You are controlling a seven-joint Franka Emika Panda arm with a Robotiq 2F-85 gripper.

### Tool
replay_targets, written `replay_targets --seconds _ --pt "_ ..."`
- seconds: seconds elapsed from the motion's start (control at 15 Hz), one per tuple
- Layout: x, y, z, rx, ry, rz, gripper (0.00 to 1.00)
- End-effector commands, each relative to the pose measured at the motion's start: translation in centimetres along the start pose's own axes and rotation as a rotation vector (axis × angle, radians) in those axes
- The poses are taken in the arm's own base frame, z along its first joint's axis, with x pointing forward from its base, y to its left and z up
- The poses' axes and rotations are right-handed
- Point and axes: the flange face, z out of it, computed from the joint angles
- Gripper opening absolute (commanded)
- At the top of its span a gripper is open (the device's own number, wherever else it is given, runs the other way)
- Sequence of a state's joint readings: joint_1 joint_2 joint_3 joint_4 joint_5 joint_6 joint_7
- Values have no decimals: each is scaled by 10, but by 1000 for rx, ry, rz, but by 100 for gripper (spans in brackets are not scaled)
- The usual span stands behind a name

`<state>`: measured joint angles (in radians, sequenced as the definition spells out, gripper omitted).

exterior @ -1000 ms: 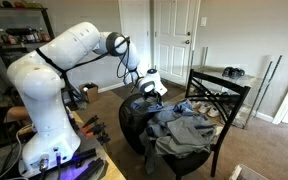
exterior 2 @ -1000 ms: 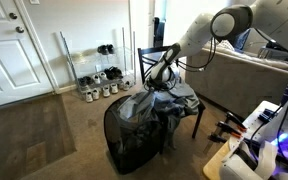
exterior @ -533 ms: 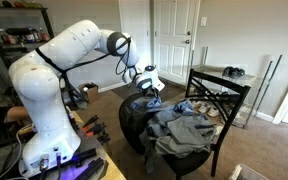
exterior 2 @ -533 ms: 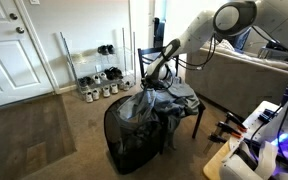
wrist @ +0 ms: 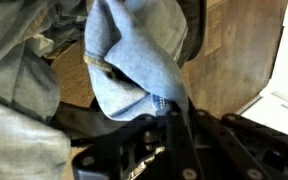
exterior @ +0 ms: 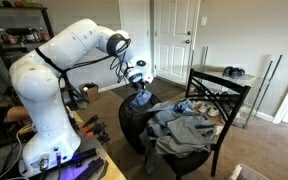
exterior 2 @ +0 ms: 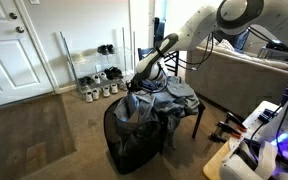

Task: Put one pair of trousers in the laundry bag

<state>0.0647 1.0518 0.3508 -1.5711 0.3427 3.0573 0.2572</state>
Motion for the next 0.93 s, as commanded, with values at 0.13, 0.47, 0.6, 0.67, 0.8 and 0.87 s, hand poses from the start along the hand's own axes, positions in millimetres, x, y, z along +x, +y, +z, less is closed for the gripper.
replay_targets --seconds 0.13,0.47,0.6,0.67,0.8,0.87 --pt "-26 7 8 -32 -129 -60 32" --pt "-21 23 6 -51 -142 -29 57" --pt "-12 34 2 -57 -119 9 70" --pt "-7 42 0 -72 -96 31 77" --pt "10 66 -7 -123 -25 87 89" --pt "21 81 -10 -149 21 111 96"
